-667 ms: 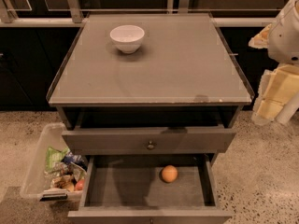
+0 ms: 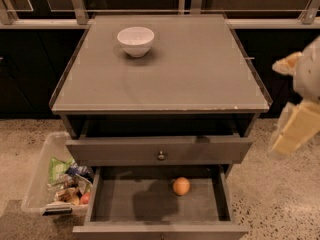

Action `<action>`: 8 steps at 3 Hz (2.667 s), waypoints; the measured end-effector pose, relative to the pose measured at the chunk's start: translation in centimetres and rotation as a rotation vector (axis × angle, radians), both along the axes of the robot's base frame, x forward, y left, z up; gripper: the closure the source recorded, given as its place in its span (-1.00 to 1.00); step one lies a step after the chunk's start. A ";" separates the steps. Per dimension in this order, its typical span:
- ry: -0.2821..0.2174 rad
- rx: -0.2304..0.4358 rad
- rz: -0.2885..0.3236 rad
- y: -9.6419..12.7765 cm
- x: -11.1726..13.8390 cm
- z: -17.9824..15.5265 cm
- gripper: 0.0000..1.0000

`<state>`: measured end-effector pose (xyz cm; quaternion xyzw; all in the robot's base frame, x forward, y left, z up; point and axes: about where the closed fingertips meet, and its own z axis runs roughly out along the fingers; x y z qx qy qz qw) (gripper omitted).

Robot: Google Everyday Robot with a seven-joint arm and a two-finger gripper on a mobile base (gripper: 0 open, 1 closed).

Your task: Pick orange from middle drawer and place on counter

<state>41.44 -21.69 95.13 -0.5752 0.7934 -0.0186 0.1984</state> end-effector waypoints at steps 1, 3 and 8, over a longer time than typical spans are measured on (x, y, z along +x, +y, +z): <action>0.040 0.129 -0.078 0.1 -1.7 -6.7 -1.00; 0.194 0.271 -0.129 3.7 -1.6 -22.2 -1.00; 0.244 0.375 -0.202 4.7 2.8 -37.0 -1.00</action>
Offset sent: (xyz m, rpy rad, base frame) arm -0.0233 0.0377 -0.2687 0.3221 0.2288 -0.1682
